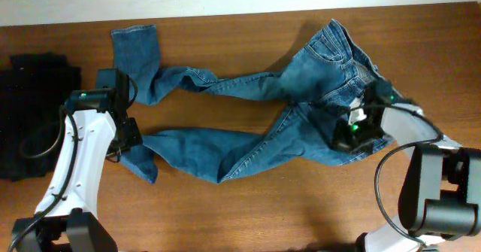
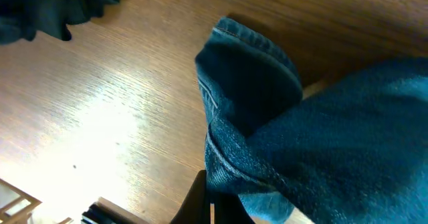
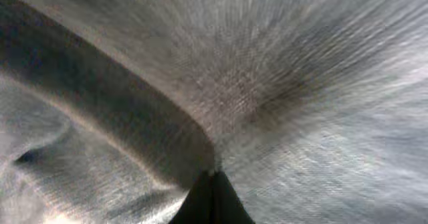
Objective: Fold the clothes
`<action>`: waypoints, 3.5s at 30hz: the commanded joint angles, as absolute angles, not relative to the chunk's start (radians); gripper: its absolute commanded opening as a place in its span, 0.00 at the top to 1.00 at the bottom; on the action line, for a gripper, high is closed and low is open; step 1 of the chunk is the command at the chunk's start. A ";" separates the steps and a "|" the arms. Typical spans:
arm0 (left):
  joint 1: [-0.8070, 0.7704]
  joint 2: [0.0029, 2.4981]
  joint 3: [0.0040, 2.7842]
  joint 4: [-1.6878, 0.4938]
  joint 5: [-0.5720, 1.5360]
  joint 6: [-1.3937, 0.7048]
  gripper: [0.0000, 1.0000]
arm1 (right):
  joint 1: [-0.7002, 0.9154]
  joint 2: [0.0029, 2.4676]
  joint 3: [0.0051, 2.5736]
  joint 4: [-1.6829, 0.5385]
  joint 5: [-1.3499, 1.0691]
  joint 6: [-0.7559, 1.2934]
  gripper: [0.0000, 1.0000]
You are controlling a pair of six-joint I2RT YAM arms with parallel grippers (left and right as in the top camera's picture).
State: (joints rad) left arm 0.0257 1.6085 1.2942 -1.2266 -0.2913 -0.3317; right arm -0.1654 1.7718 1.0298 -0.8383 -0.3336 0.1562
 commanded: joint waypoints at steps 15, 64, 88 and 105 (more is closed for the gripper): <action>0.031 1.617 1.291 -1.302 -0.187 -0.324 0.99 | -0.158 1.805 1.270 -0.903 0.188 0.101 0.96; 0.031 1.618 1.291 -1.328 -0.134 -0.319 0.99 | -0.458 2.020 1.594 -0.898 -0.101 -0.058 0.96; 0.026 1.617 1.291 -1.348 -0.092 -0.319 0.99 | -0.346 2.134 1.401 -0.574 0.045 -0.197 0.96; -0.042 1.618 1.291 -1.298 0.128 -0.171 0.99 | -0.598 2.195 1.402 -0.467 0.068 -0.061 0.96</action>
